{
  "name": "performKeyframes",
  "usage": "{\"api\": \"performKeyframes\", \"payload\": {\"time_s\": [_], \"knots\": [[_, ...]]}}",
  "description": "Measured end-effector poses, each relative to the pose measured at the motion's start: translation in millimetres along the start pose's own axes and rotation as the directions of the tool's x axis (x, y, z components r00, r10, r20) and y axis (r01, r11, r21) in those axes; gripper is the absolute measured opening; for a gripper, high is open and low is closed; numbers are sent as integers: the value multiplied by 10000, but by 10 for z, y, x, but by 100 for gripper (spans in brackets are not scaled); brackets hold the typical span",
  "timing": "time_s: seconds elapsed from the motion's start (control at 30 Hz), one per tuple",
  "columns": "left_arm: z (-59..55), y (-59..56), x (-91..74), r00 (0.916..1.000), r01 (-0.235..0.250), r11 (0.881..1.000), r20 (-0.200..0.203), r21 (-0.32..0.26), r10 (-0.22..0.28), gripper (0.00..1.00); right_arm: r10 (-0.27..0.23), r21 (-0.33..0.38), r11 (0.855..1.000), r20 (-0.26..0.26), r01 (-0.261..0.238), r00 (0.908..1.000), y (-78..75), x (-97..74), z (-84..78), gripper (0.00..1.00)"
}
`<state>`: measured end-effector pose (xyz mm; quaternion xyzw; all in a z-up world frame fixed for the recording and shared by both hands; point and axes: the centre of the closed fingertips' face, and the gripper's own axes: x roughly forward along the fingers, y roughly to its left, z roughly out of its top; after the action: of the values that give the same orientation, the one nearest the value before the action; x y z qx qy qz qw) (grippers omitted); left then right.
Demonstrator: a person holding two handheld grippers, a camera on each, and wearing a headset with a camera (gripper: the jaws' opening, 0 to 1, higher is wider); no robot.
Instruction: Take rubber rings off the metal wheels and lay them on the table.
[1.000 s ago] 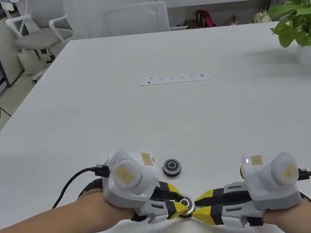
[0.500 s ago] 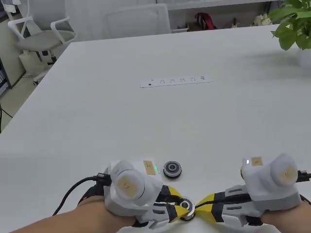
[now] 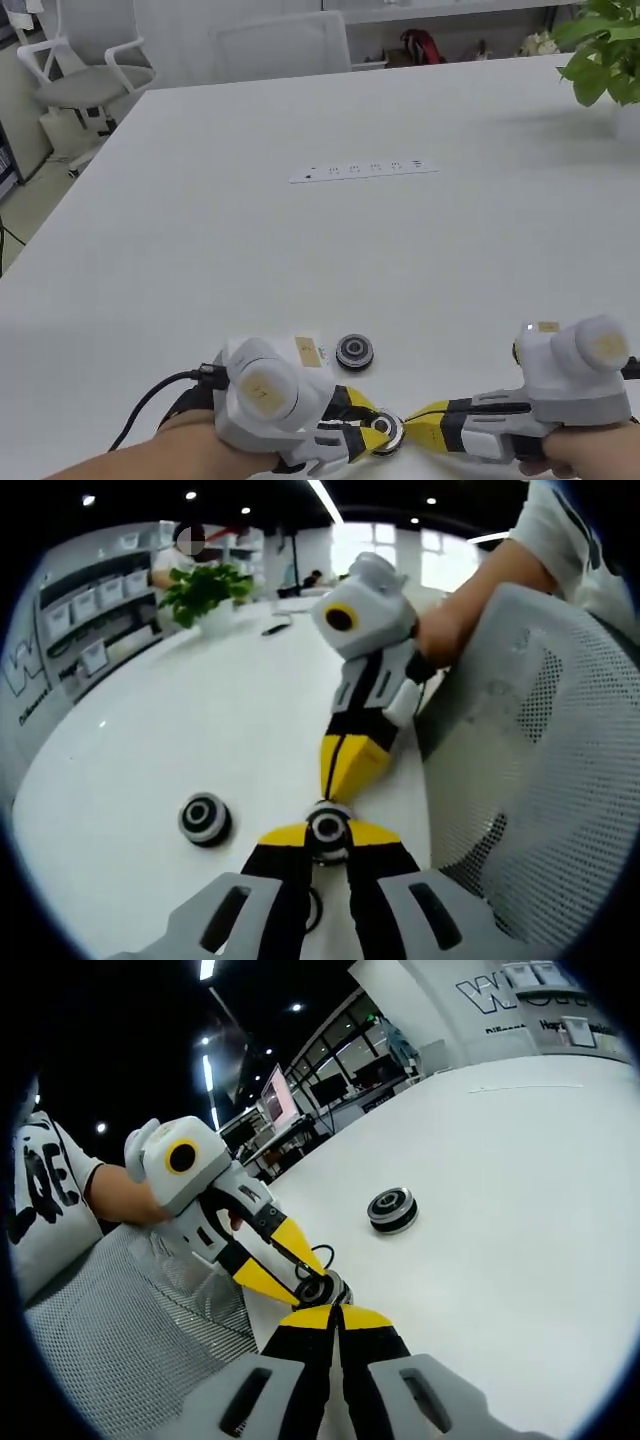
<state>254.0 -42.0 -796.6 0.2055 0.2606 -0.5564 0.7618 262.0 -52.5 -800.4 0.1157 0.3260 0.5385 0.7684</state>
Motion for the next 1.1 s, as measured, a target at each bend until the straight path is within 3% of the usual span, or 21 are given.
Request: {"api": "performKeyframes", "payload": {"time_s": [1.1], "knots": [[-1,2,13,9999,-113,9999,-86,70,113,12,723,20,9974,157,-723,9973,163,62,52,0]]}}
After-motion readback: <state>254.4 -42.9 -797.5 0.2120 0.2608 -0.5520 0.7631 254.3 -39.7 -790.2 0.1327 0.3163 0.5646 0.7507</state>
